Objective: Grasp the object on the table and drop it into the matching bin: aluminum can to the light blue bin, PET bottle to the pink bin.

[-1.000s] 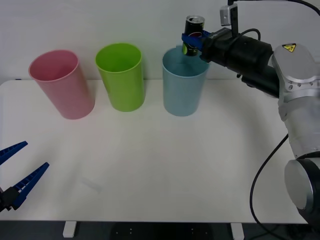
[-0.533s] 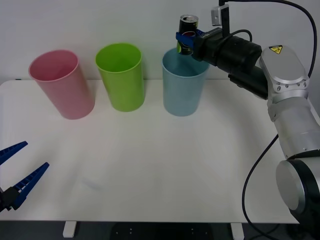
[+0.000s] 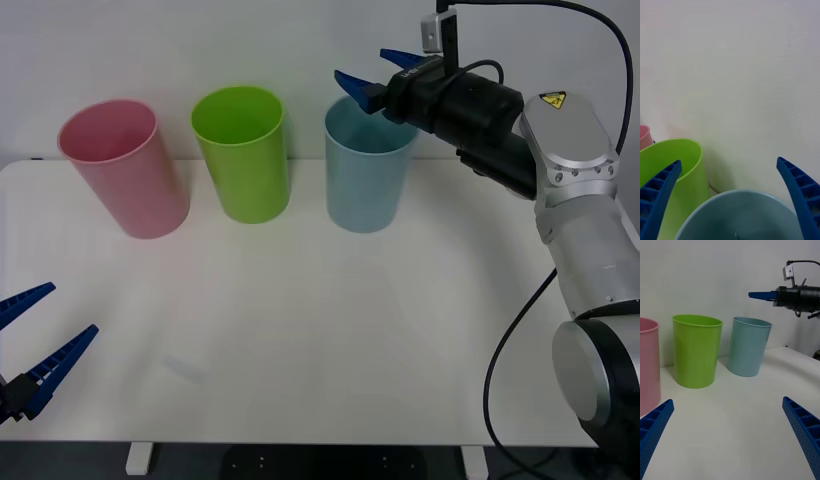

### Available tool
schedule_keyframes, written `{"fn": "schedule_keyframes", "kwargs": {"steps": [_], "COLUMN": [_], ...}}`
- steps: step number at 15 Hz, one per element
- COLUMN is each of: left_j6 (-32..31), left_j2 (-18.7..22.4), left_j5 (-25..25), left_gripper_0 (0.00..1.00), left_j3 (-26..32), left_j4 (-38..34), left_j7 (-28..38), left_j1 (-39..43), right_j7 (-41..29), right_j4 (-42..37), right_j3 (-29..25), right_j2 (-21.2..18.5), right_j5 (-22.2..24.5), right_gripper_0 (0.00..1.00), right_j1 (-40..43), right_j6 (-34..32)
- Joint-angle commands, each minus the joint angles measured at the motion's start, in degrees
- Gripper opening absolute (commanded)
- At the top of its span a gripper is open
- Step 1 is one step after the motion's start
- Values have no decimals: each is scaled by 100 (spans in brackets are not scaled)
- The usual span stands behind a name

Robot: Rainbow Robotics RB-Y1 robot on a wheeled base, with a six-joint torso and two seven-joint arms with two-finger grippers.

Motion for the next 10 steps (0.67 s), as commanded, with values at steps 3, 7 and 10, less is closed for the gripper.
{"fn": "schedule_keyframes", "kwargs": {"steps": [3, 7, 10], "left_j6": [0, 0, 0], "left_j2": [0, 0, 0], "left_j5": [0, 0, 0], "left_gripper_0": [100, 100, 100], "left_j3": [0, 0, 0], "left_j4": [0, 0, 0], "left_j7": [0, 0, 0], "left_j1": [0, 0, 0], "right_j7": [83, 66, 83], "right_j4": [-81, -819, -1259], "right_j3": [-20, -11, -11], "right_j2": [-203, -467, -827], "right_j5": [-389, -705, -1092], "right_gripper_0": [100, 100, 100], "right_j1": [196, 802, 1277], "right_j6": [-363, -653, -1066]}}
